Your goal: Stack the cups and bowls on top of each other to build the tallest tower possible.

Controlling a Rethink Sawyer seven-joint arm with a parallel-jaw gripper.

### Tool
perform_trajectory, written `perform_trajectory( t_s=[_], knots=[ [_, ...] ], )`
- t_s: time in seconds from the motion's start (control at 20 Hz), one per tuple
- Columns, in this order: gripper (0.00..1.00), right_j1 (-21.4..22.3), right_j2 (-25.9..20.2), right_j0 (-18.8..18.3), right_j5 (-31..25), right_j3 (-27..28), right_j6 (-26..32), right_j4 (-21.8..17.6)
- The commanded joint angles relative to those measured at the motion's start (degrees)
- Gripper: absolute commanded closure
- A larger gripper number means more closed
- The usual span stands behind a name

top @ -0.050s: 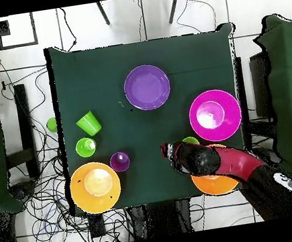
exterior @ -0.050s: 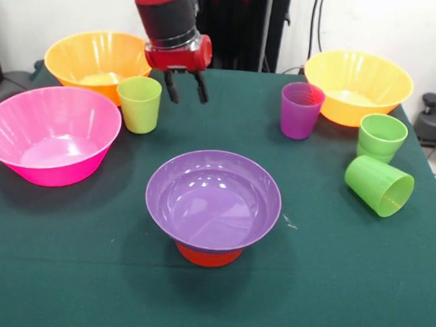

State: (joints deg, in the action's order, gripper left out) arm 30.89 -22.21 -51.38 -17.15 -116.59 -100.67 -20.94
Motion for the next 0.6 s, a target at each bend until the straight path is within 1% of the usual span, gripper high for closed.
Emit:
perform_trajectory(
  t_s=[0.05, 0.35, 0.4, 0.6],
  knots=[
    [0.0, -0.91, -0.09, 0.95, 0.57, 4.48, -2.25, -1.94],
    [0.0, 5.04, -1.79, -1.32, -6.18, 3.43, 0.68, -0.29],
    [0.0, 6.14, -2.05, -1.94, -6.71, 2.54, 0.92, -0.14],
    [0.0, 10.73, -3.12, -2.45, -11.13, 1.6, 1.52, 1.63]
  ],
)
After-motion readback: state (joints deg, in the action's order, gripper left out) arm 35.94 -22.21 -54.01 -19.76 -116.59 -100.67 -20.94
